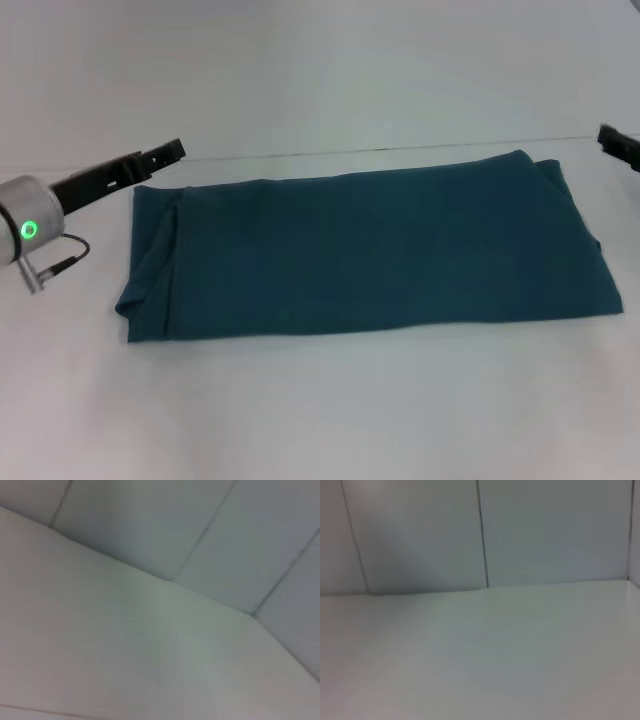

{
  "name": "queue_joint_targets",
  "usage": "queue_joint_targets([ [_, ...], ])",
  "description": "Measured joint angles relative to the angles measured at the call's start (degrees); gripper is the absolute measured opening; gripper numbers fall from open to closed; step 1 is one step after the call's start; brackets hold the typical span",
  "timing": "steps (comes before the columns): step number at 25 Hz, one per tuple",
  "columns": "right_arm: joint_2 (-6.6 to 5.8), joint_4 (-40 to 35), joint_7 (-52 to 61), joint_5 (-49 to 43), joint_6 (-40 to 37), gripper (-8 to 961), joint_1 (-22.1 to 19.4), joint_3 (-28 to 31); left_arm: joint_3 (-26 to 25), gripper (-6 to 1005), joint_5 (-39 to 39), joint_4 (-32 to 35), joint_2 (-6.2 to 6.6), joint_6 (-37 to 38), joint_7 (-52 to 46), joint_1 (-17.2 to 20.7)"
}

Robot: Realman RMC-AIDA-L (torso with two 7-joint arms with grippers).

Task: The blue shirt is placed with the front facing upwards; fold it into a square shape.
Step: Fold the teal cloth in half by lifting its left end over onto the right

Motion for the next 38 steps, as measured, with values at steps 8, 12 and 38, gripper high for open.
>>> queue_joint_targets([
  [8, -0.12, -2.75, 5.71, 0.09, -15.22, 811, -8.01, 0.13, -0.01, 793, 0.01, 5.08, -0.53, 13.24, 0.77, 7.31],
  [12, -0.18, -6.18, 10.75, -1.29, -21.41, 810, -11.35, -0.21, 0.03, 793, 0.08, 7.41, -0.92, 17.01, 1.41, 10.73],
  [38, -6.50, -11.51, 41.29, -18.30, -37.48, 807, -11.27, -0.63, 3.11, 793, 9.83, 7.48, -1.11, 12.60, 7.16, 13.60],
])
